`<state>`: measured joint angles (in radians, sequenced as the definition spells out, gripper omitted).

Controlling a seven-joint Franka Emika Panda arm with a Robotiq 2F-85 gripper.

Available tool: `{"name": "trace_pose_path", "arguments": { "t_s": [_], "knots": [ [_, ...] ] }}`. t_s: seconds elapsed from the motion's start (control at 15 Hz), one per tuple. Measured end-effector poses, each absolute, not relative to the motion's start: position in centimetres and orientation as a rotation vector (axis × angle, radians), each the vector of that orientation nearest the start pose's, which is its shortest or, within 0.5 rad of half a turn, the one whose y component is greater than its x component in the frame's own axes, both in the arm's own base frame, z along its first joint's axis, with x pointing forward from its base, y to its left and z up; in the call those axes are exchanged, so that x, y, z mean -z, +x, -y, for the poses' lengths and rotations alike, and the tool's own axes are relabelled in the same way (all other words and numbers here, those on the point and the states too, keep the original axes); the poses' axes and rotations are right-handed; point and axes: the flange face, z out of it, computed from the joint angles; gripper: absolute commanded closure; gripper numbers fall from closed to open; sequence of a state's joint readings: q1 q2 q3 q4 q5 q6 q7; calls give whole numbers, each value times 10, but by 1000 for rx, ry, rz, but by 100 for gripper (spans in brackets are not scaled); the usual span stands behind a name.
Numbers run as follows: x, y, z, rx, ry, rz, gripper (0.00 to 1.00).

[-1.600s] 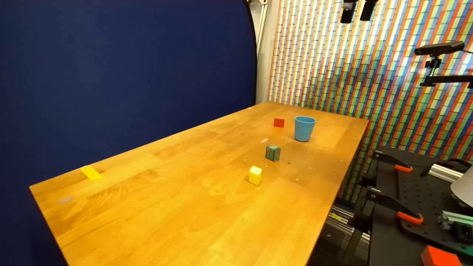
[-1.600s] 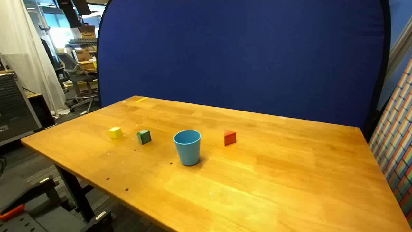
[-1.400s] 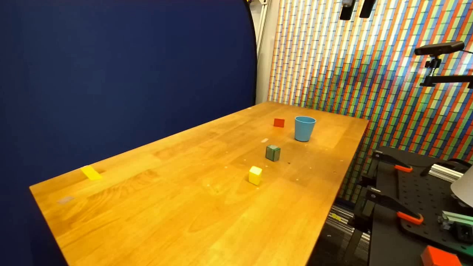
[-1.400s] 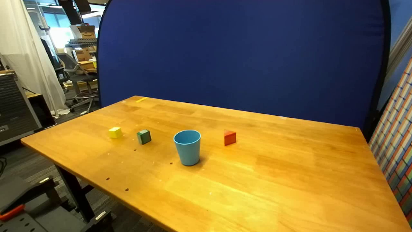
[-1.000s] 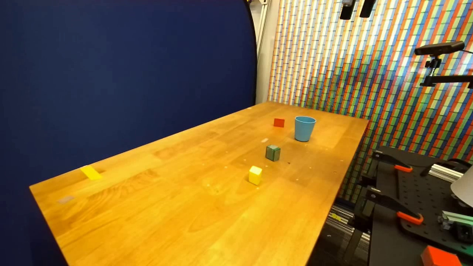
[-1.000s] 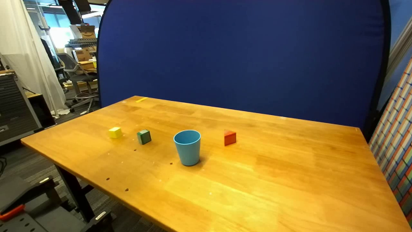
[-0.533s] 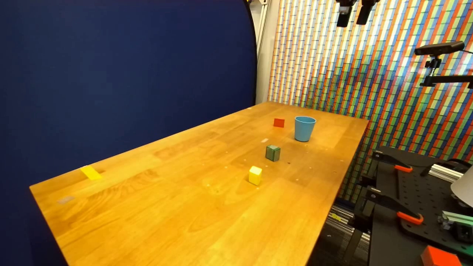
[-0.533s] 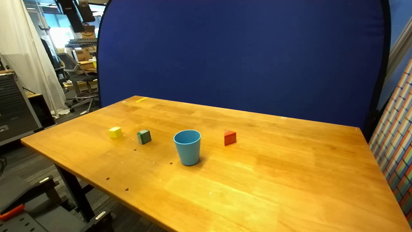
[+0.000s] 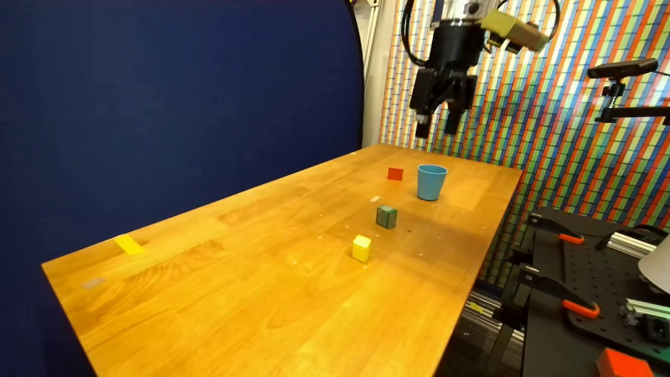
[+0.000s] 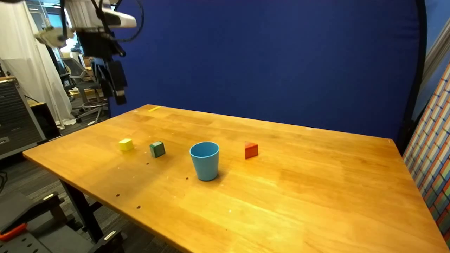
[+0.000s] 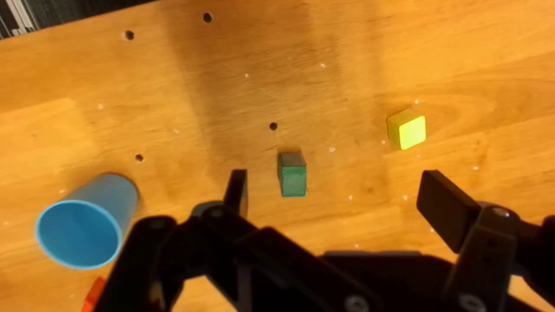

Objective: Pick up the yellow cube from the table and put it in the light blue cup.

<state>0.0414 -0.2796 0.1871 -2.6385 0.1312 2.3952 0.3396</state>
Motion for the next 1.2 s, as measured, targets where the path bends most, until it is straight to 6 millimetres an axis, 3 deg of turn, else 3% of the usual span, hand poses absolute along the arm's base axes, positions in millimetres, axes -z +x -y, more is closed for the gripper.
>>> {"name": "trace_pose_path", "arguments": {
  "t_s": [0.27, 0.53, 0.8, 1.2],
  "knots": [
    [-264, 422, -131, -77, -3061, -236, 0],
    [-218, 444, -164, -154, -3050, -141, 0],
    [-188, 462, -182, -208, -3036, -71, 0],
    [-160, 479, -191, -248, -3018, 8, 0]
  ]
}}
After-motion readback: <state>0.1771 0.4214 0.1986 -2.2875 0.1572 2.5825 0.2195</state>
